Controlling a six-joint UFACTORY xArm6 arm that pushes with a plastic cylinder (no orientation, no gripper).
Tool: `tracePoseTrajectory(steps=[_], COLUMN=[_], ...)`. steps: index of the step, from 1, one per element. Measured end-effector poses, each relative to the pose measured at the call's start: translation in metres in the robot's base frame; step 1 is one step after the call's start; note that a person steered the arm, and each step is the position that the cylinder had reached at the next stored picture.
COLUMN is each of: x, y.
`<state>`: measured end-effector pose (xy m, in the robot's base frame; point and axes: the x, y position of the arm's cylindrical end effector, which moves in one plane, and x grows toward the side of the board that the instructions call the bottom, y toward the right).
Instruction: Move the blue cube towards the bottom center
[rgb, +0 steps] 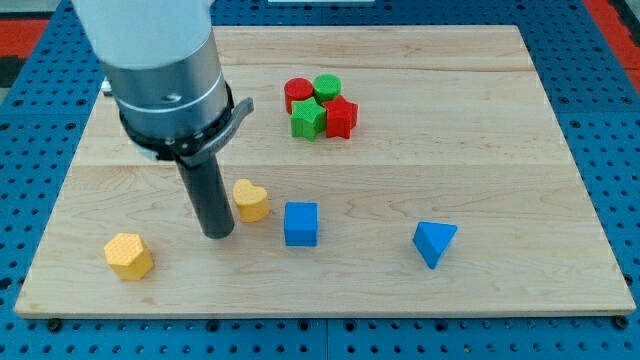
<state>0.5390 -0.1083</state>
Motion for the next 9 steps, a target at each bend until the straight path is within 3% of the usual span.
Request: tracePoseTrajectory(steps=[2,4,5,9], x=[0.003,-0.052,-0.056,-0.011], y=[0.062,0.07,0.08,0.083])
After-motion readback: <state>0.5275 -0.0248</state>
